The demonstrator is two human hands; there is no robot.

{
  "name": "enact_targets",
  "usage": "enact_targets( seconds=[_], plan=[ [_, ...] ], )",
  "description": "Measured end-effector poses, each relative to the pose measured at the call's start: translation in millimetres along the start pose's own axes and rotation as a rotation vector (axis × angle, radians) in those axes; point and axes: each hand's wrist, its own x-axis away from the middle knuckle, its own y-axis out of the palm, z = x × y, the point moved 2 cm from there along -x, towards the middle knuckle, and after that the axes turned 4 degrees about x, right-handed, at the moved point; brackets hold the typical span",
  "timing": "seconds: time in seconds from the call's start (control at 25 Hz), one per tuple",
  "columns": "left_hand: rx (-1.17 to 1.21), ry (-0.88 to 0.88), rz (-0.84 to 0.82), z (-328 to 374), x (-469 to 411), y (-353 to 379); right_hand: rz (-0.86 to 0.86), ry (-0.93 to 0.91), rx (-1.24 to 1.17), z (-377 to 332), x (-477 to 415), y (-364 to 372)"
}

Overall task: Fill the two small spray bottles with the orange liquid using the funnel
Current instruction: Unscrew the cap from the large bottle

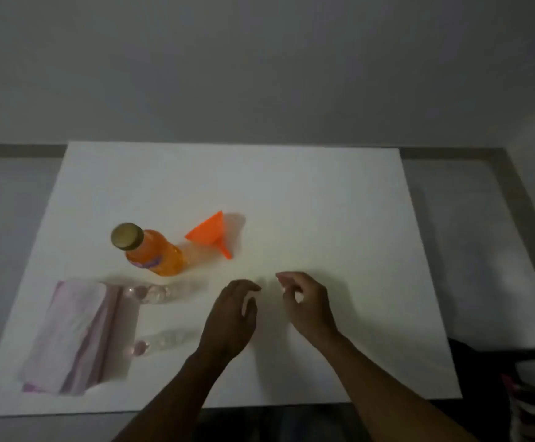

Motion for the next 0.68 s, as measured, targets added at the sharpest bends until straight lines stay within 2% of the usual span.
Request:
enact_targets(
  seconds=[0.12,0.28,0.4,0.68],
  plan=[
    [-0.167,0.132,0.054,-29.2,-14.1,30.8,0.156,-0.173,-0.01,24.0,-5.0,27.0],
    [-0.222,0.224,0.103,-49.6,-11.0,50.7,0.303,-0.261,-0.073,44.5,-0.7,40.4],
    [-0.321,0.277,0.165,-52.5,-9.0,60.7,0.322,-0.287,-0.038,52.3,-1.6,46.6],
    [-0.377,0.32,0.225,-61.6,-6.2,71.5,0.286,-0.381,0.062,60.5,1.7,62.4]
  ],
)
